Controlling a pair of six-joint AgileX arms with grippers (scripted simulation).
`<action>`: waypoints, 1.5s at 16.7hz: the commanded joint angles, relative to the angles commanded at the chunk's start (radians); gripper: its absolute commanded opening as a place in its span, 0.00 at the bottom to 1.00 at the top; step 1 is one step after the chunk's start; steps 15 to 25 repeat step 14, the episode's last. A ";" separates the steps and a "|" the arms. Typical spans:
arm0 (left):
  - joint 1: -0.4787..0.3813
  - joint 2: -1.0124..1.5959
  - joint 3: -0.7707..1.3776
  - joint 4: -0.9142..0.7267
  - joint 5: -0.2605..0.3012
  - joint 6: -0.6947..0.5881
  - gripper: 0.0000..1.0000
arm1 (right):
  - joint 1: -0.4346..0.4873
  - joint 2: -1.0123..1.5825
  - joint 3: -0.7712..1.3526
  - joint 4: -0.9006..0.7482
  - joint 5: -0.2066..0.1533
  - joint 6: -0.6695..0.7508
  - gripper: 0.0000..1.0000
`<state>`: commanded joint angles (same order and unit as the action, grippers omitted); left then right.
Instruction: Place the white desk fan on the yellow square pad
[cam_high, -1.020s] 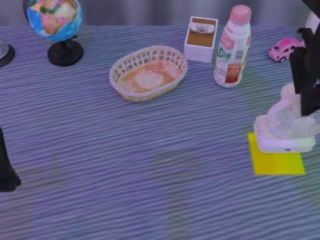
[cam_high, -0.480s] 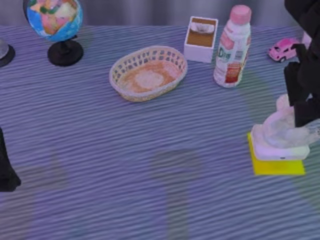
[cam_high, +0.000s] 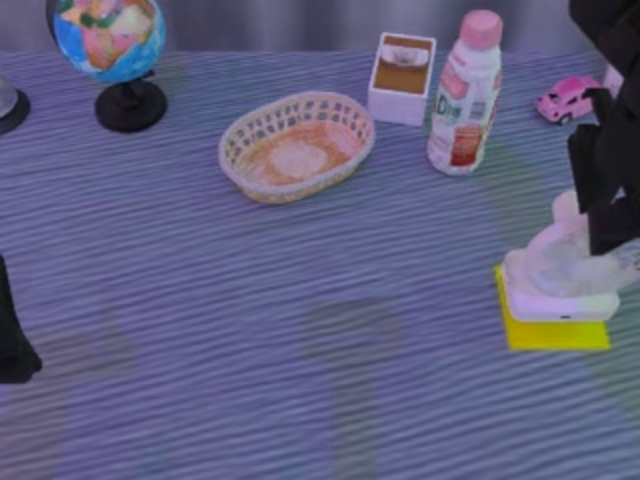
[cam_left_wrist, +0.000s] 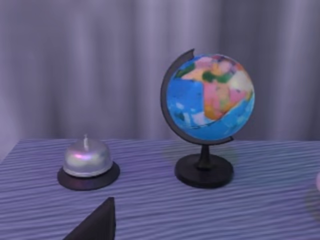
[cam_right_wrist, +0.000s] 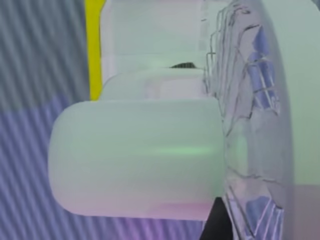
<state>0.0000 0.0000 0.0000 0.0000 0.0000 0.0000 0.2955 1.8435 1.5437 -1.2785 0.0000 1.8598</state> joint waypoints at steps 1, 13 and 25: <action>0.000 0.000 0.000 0.000 0.000 0.000 1.00 | 0.000 0.000 0.000 0.000 0.000 0.000 0.45; 0.000 0.000 0.000 0.000 0.000 0.000 1.00 | 0.000 0.000 0.000 0.000 0.000 0.000 1.00; 0.000 0.000 0.000 0.000 0.000 0.000 1.00 | 0.000 0.000 0.000 0.000 0.000 0.000 1.00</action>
